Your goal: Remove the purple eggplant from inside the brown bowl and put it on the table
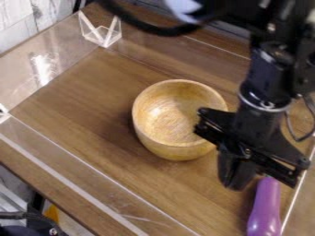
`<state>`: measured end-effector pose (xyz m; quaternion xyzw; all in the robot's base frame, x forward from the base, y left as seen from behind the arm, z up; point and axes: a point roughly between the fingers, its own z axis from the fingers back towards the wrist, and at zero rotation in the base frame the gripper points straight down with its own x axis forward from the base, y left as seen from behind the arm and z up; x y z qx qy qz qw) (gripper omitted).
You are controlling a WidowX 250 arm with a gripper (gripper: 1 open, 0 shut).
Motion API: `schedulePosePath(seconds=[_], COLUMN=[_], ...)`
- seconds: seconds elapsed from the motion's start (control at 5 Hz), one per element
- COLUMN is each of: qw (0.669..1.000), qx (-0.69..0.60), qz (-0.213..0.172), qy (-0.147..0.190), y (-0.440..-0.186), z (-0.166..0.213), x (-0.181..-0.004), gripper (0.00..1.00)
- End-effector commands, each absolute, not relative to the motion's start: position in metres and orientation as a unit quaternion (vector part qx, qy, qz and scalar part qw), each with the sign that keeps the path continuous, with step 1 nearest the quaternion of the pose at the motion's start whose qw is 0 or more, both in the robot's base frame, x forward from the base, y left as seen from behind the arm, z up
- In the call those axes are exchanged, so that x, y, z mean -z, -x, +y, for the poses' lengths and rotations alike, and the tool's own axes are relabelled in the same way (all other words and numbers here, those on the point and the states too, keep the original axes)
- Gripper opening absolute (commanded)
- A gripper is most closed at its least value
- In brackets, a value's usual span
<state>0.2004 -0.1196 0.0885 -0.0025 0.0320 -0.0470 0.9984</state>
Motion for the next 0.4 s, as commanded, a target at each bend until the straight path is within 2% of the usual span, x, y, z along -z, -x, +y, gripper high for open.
schedulePosePath(seconds=[0.0,0.2], qw=[0.999,0.999], qx=[0.041,0.034], qz=[0.017,0.023], qy=[0.014,0.018], y=[-0.2069,-0.2045], z=[-0.1250,-0.1290], x=[-0.0921,-0.0856], gripper=[0.00,1.00])
